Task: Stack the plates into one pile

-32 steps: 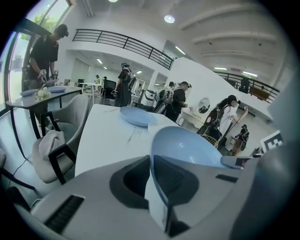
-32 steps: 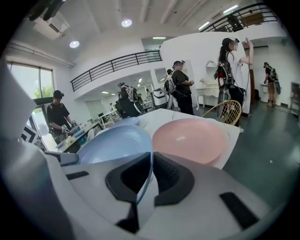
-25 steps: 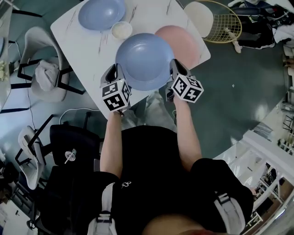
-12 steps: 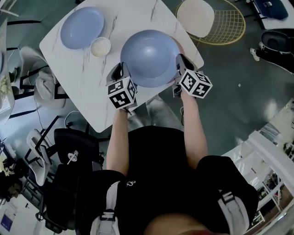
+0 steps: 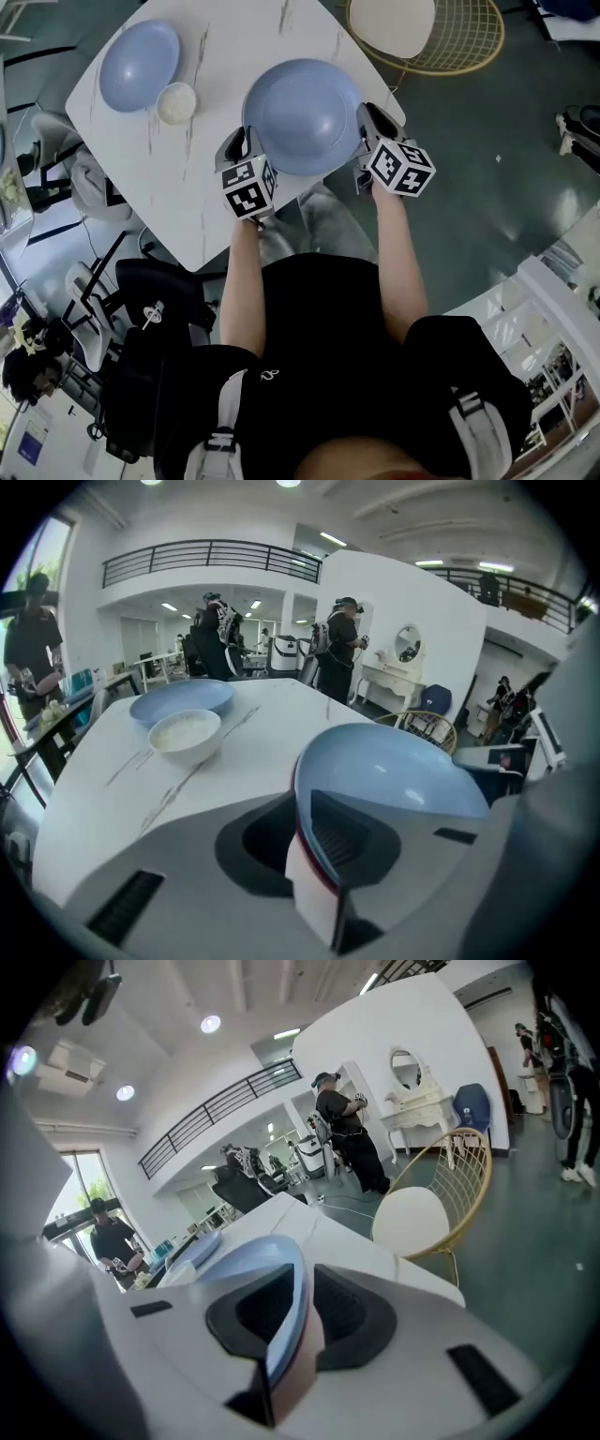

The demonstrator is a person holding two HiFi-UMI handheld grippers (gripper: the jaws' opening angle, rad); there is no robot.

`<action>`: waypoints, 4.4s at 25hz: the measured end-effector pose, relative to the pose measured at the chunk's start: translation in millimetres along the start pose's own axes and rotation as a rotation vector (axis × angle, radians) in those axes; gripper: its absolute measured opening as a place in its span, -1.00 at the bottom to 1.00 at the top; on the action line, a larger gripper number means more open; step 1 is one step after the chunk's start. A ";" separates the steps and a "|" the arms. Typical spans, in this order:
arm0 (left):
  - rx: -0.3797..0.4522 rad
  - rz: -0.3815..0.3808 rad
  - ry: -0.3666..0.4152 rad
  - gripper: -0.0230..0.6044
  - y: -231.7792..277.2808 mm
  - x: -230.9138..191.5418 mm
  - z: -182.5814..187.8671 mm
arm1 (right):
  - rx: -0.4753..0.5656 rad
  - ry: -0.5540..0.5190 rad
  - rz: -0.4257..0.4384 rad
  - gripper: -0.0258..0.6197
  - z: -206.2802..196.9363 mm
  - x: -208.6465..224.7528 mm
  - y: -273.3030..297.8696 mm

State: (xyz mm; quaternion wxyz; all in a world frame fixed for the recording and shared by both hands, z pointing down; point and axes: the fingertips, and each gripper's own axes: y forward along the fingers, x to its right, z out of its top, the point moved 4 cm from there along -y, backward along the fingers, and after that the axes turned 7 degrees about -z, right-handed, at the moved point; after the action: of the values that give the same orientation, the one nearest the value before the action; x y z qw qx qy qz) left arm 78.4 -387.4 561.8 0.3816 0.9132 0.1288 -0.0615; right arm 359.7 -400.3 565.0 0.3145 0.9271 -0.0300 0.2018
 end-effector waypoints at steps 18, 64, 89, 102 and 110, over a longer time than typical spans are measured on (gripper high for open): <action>-0.067 -0.014 -0.127 -0.42 4.2 1.4 -29.2 | -0.155 -0.007 0.072 -0.48 -34.0 0.1 15.9; 0.112 0.197 -0.169 -0.48 -41.2 -262.7 128.6 | -0.234 -0.359 0.353 -0.64 45.6 -323.1 206.7; 0.247 0.198 -0.280 -0.58 -22.2 -308.9 145.8 | -0.129 -0.507 0.140 -0.51 53.4 -357.7 234.5; 0.620 0.339 -0.260 -0.88 -150.0 -194.1 147.5 | 0.120 -0.415 0.613 -0.90 71.8 -395.7 84.7; 0.746 0.453 -0.217 -0.88 -234.2 -105.0 131.3 | 0.219 -0.514 0.842 -0.90 93.6 -374.5 -26.3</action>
State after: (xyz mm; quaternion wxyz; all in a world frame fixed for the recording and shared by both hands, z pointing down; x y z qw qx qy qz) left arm -90.2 -342.5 332.3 0.0416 0.9818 -0.1460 -0.1143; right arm 54.4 -461.7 335.3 0.0891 0.8819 -0.4563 0.0782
